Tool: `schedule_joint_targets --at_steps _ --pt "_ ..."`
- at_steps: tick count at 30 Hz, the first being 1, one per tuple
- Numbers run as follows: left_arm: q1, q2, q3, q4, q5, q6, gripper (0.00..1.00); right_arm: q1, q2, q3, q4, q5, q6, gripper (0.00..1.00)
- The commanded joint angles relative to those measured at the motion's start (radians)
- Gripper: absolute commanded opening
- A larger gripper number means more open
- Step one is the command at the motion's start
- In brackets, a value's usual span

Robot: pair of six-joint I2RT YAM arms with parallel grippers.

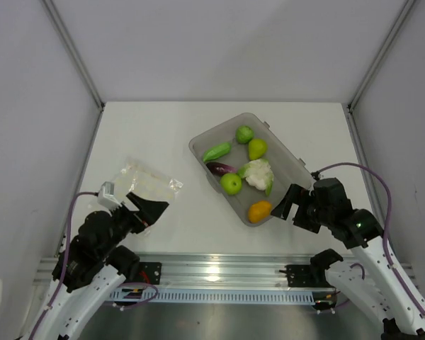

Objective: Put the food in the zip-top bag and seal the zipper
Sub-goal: Pick up the zipper food storage bag at the center of the board.

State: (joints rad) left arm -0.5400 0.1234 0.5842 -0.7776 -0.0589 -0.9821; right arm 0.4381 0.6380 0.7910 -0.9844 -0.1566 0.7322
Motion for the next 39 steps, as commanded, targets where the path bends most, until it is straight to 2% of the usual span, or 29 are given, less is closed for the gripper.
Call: schedule_joint_targets --at_steps 1,5,8,13,16,19,22,24,27,30,31,32,35,39 --pt "0.008 0.010 0.035 -0.020 -0.007 0.031 0.99 0.037 0.023 0.019 0.039 0.031 -0.013 0.99" --pt "0.008 0.090 0.071 0.006 0.051 0.114 0.99 0.068 0.057 0.005 0.067 0.012 -0.007 0.99" --pt "0.008 0.203 0.139 -0.060 0.007 0.115 0.99 0.125 0.097 -0.004 0.116 0.012 -0.016 0.99" --pt "0.015 0.466 0.302 -0.164 -0.054 0.149 1.00 0.308 0.274 0.103 0.055 0.225 -0.011 0.99" --pt "0.032 0.583 0.344 -0.207 -0.124 0.164 0.99 0.378 0.343 0.142 0.096 0.264 0.006 0.99" --pt "0.075 0.617 0.326 -0.195 -0.125 0.134 0.99 0.415 0.405 0.148 0.153 0.253 0.013 0.99" --pt "0.116 0.631 0.284 -0.112 -0.113 0.152 0.99 0.453 0.428 0.148 0.194 0.262 0.038 0.99" --pt "0.178 0.686 0.296 -0.095 -0.107 0.139 0.99 0.475 0.431 0.148 0.226 0.269 0.050 0.99" --pt "0.213 0.778 0.319 -0.080 -0.101 0.088 0.99 0.487 0.425 0.154 0.251 0.262 0.062 0.99" --pt "0.227 0.895 0.373 -0.153 -0.172 0.021 1.00 0.491 0.419 0.168 0.244 0.261 0.065 0.99" --pt "0.239 0.924 0.415 -0.254 -0.233 -0.071 1.00 0.491 0.416 0.172 0.237 0.261 0.064 1.00" --pt "0.253 0.970 0.420 -0.291 -0.237 -0.113 1.00 0.491 0.413 0.180 0.224 0.264 0.061 0.99" --pt "0.348 1.006 0.362 -0.273 -0.104 -0.125 0.99 0.491 0.388 0.182 0.199 0.276 0.036 0.99" --pt "0.448 1.010 0.275 -0.246 -0.073 -0.118 0.99 0.490 0.356 0.182 0.187 0.282 0.032 0.99"
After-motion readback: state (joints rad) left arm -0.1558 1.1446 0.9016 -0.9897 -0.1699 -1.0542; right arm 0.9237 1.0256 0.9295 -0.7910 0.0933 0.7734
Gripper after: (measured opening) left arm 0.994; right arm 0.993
